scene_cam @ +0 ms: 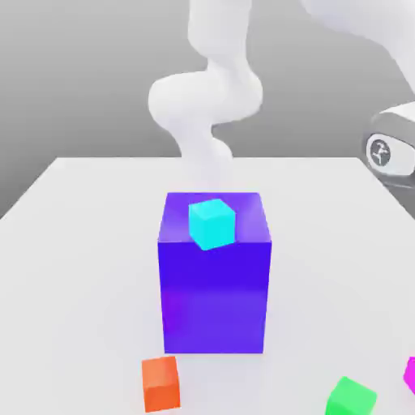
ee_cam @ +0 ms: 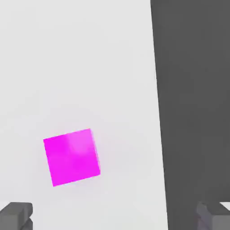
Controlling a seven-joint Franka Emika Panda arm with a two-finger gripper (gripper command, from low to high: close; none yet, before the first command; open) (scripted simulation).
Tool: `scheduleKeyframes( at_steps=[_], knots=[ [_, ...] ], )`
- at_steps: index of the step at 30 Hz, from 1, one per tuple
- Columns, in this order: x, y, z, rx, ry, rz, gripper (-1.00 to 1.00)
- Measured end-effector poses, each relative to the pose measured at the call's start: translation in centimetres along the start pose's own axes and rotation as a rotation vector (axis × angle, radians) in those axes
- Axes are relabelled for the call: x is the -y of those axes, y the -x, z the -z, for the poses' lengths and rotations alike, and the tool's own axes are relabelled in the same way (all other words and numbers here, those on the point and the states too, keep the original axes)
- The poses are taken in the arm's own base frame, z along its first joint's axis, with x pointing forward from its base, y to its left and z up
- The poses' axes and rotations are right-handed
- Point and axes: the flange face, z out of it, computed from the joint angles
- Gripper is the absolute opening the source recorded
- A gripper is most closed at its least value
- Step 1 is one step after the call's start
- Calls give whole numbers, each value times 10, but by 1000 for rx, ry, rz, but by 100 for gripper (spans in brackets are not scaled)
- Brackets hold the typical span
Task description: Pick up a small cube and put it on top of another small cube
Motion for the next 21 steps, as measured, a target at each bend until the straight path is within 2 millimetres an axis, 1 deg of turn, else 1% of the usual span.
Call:
scheduleKeyframes(
  at_steps=[2,5,6,11,12,13,14,17,18,21],
  knots=[
    [11,0,-32,27,6,60,0],
    [13,1,-79,35,7,78,0],
    [14,2,-87,35,7,79,-100],
    [14,2,-87,38,6,79,-100],
    [14,3,-92,38,6,79,-100],
    [14,2,-86,37,7,80,-100],
    [14,1,-75,37,7,81,-100],
    [13,1,-35,38,6,75,-100],
    [6,4,-27,38,5,40,-100],
    [-24,17,-11,38,2,-108,-100]
  ],
)
